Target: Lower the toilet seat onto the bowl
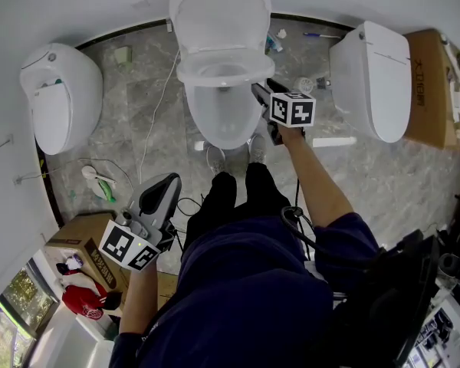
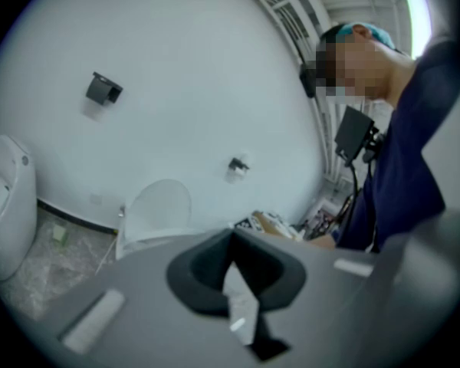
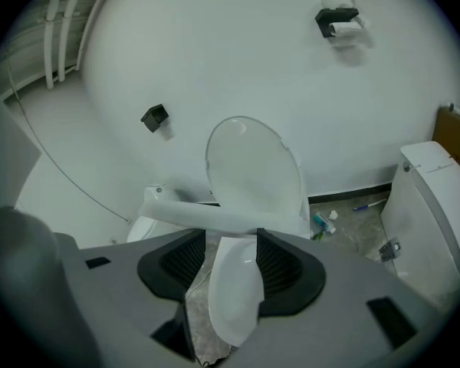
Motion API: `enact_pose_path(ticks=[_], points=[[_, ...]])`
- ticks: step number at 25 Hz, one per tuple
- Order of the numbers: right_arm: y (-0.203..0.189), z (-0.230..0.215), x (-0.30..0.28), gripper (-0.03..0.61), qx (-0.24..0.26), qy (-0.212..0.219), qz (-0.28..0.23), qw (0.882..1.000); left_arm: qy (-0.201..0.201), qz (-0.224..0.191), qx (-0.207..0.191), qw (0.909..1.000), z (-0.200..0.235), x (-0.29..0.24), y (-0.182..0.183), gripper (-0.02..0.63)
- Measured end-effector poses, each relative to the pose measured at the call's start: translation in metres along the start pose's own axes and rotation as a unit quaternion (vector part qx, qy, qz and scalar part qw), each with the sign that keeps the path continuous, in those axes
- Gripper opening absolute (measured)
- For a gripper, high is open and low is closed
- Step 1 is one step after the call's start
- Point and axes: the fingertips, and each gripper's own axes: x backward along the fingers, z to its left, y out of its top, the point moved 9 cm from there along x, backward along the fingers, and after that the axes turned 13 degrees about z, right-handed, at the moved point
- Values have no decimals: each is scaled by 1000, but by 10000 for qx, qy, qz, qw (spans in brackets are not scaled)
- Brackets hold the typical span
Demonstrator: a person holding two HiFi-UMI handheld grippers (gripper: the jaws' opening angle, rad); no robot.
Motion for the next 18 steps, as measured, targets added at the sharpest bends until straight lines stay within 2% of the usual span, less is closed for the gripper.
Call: enact_pose_path(ticks=[9, 14, 18], points=[[-24, -5, -5, 193, -340, 501, 187, 9980, -14, 49, 10, 10000, -3, -2, -5, 5], [-37, -7, -7, 195, -166, 734, 413, 9963, -32, 88, 48, 9999, -5, -5, -6, 5], [-43, -9, -7, 210, 50, 1093, 487, 9928, -43, 130, 73, 9999, -5, -8, -9, 5]])
